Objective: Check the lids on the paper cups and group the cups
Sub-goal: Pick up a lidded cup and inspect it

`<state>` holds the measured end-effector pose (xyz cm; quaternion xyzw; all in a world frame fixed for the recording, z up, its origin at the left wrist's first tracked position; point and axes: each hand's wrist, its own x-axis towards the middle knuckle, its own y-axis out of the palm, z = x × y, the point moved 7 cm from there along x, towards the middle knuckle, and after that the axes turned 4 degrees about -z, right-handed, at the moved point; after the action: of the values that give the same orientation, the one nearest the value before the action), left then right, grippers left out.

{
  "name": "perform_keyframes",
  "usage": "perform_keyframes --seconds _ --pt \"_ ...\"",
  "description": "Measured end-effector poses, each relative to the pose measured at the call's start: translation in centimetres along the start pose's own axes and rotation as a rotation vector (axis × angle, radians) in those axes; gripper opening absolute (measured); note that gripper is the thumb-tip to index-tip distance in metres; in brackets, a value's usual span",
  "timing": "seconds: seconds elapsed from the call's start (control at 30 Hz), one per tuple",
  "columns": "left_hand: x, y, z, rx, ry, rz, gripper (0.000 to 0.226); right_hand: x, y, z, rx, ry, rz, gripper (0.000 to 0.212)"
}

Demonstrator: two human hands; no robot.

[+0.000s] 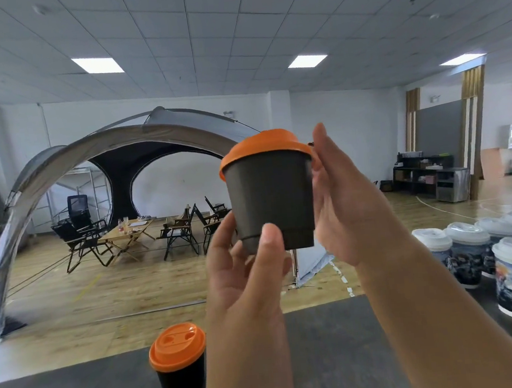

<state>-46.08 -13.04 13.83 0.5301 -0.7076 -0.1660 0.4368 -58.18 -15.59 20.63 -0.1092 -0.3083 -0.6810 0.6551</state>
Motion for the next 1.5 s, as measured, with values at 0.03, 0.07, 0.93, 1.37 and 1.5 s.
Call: perform_keyframes --seconds 0.03,0.07,0.93,1.37,1.5 --pt "0.0 -0.1 -0.2 0.051 0.042 0.0 0.053 -0.1 -0.1 0.5 -0.088 -0.031 -0.024 0.071" --pt "0.1 -0.1 -0.2 0.094 0.069 0.006 0.059 -0.3 -0.1 0.9 -0.155 -0.062 -0.036 0.067" --pt "1.4 -3.4 3.1 0.225 0.03 -0.068 0.057 -1.2 -1.7 -3.0 -0.368 -0.021 -0.146 0.082" --pt "0.1 -1.7 5.8 -0.348 -0.451 0.201 0.067 -1.2 -1.2 -5.3 0.461 0.224 0.175 0.043" --pt "1.0 -2.8 5.0 -0.231 -0.268 0.086 0.071 -0.6 -1.5 -5.7 0.293 0.199 0.088 0.049"
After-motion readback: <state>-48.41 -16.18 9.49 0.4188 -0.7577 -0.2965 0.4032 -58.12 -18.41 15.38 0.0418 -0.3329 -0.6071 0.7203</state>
